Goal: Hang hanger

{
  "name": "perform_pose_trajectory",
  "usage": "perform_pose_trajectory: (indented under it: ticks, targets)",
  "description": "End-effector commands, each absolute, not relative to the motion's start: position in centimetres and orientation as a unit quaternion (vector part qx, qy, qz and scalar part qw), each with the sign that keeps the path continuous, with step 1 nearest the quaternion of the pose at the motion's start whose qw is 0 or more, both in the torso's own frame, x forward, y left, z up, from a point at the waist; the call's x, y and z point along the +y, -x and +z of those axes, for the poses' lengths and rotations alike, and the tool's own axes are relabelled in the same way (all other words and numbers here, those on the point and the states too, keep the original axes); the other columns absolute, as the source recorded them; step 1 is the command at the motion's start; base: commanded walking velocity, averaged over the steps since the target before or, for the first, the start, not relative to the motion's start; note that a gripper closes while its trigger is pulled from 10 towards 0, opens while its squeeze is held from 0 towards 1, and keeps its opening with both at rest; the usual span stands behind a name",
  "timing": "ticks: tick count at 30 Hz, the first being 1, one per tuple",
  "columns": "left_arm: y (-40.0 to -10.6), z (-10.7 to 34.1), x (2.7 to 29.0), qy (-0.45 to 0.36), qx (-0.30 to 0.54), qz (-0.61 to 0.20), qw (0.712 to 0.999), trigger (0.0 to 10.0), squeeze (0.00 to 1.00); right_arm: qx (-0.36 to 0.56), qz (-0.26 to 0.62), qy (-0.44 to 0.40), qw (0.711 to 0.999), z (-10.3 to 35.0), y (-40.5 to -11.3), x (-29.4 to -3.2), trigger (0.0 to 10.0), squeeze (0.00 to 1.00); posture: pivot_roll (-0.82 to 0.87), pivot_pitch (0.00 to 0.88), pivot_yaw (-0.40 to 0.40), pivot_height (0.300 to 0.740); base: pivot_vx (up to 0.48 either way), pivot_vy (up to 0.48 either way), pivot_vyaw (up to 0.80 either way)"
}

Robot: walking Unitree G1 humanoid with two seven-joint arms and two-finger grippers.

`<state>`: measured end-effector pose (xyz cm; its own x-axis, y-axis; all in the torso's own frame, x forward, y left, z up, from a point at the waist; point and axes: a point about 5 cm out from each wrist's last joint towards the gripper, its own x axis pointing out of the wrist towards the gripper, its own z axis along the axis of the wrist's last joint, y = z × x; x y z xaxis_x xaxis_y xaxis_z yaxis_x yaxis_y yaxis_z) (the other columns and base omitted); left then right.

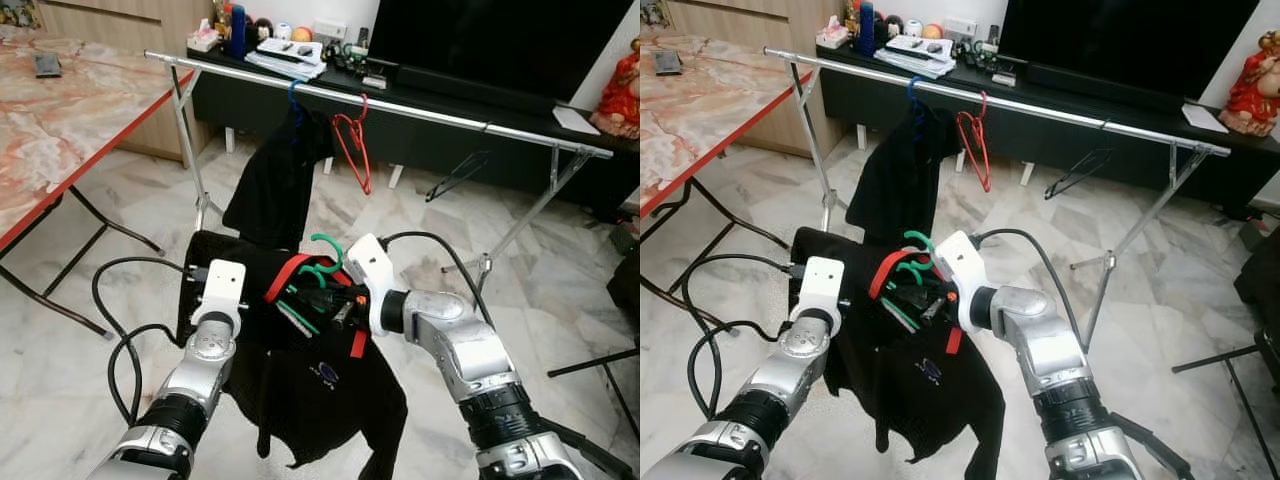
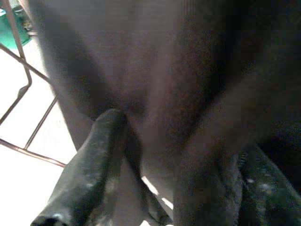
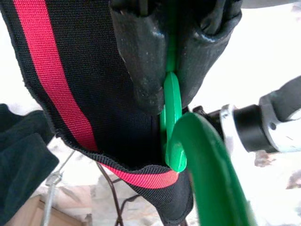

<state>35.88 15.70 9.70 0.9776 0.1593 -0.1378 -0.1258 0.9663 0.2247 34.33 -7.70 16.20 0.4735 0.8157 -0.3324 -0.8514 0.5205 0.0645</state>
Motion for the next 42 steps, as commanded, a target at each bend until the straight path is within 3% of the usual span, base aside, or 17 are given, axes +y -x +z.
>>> perform_pose_trajectory:
  ticks: [1,17,22,27,31,39,42]
  targets:
    - [-36.2,10.1,15.5,-0.108,0.071,0.071,0.989,0.0,0.0,0.167,0.473,0.064,0.863,16.0,-34.5,-8.3,10.0,0.0,0.0,0.067,-0.142,0.74,0.0,0.0,0.0]
    - [-36.0,9.9,16.0,-0.115,0.075,0.072,0.988,0.0,0.0,0.203,0.448,0.074,0.868,13.5,-34.4,-9.0,10.0,0.0,0.01,0.087,-0.129,0.74,0.0,0.0,0.0]
    - [-36.0,10.0,16.1,-0.115,0.073,0.075,0.988,0.0,0.0,0.219,0.438,0.131,0.862,12.1,-34.3,-9.9,10.0,0.0,0.01,0.09,-0.13,0.74,0.0,0.0,0.0]
    - [-35.9,10.0,16.7,-0.117,0.072,0.088,0.987,0.0,0.0,0.243,0.452,0.198,0.835,10.1,-33.5,-11.1,10.0,0.0,0.01,0.091,-0.132,0.74,0.0,0.0,0.0]
    - [-35.8,9.7,17.1,-0.119,0.08,0.095,0.985,0.0,0.0,0.274,0.489,0.269,0.783,7.9,-31.9,-12.4,10.0,0.0,0.01,0.091,-0.132,0.74,0.0,0.0,0.0]
    - [-35.5,8.9,18.5,-0.13,0.105,0.113,0.979,0.0,0.0,0.29,0.498,0.297,0.761,7.0,-31.1,-13.9,10.0,0.0,0.0,0.096,-0.131,0.74,0.0,0.0,0.0]
    - [-35.0,7.8,19.4,-0.145,0.137,0.111,0.974,0.0,0.0,0.288,0.48,0.306,0.77,7.1,-31.4,-14.7,10.0,0.0,0.0,0.096,-0.131,0.74,0.0,0.0,0.0]
